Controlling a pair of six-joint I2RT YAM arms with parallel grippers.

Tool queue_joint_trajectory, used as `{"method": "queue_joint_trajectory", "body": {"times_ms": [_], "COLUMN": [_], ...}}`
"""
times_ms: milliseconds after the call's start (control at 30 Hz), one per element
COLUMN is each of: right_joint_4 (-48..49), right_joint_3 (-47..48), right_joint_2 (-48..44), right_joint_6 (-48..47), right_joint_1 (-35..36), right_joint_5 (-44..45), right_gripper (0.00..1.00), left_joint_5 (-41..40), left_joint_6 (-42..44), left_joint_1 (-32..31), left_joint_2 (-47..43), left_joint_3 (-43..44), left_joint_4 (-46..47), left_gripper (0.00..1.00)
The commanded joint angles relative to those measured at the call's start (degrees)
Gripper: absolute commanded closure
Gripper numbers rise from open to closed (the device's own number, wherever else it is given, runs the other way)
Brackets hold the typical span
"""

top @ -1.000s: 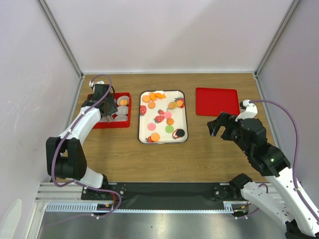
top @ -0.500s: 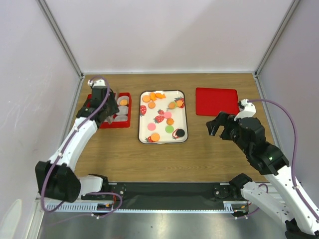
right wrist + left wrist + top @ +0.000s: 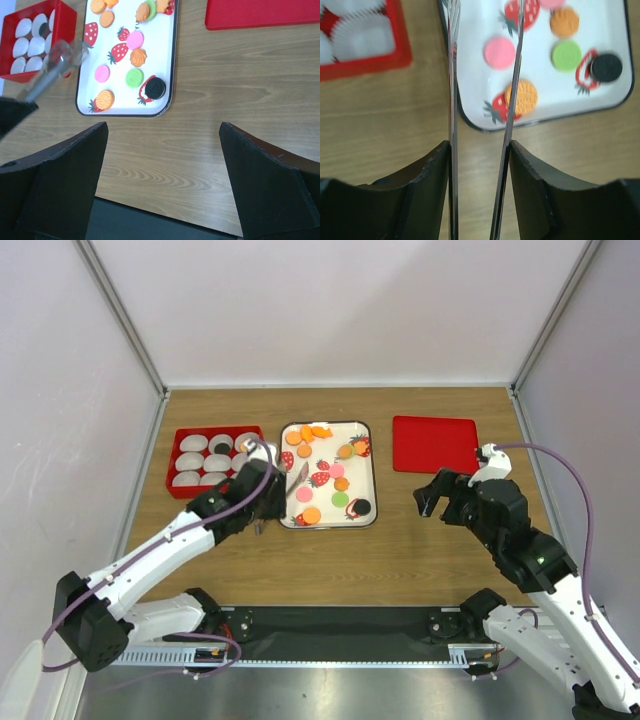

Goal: Pack the cookies

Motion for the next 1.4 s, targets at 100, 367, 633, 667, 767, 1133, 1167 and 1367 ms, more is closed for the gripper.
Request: {"method": "queue_joint_trajectory", "body": {"times_ms": [100,367,633,667,767,1133,1167,1367], "right_joint_4": [1.2,1.5,1.0,0.9,1.0,0.9,1.0,1.0], "right_joint_3": [-1.5,-2.4,-2.4,-2.3,-2.5,-2.3,-2.3,-2.3], "right_joint_2": [-0.6,-0.8,-1.4,-1.4,-1.5,-1.9,-1.8,-2.0], "right_joint_6": [1.3,2.0,1.7,1.7,1.9,1.7,1.8,1.5], "right_joint_1": [-0.1,0.0,-0.1,0.0,0.0,-0.1,0.0,-0.1], "right_joint_5": [0.4,0.5,1.3,1.3,1.3,1.4,1.4,1.5], "right_gripper": [0.0,0.0,0.0,0.0,0.0,0.0,0.0,0.0], "left_joint_5": [-0.9,0.6,-0.8,-1.5,-3.3,-5.1,-4.7,-4.5], "left_joint_6": [-5.2,-5.2,-4.9,-4.8,-4.8,-5.1,-5.0,-4.5], "left_joint_1": [-5.8,-6.9,-8.3,-8.8,-10.4,-11.5,-11.5,-11.5], "left_joint_2": [-3.4,-1.9,1.7,2.3,3.8,6.2,6.5,7.7], "left_joint_3": [-5.6,-8.2,-6.6,-6.3,-5.6,-4.0,-4.0,-2.6], "left_joint_4": [-0.6,2.2,2.7,2.5,1.7,1.4,1.8,1.9], "left_gripper": [0.45,0.45,0.46,0.46,0.46,0.5,0.5,0.54]}}
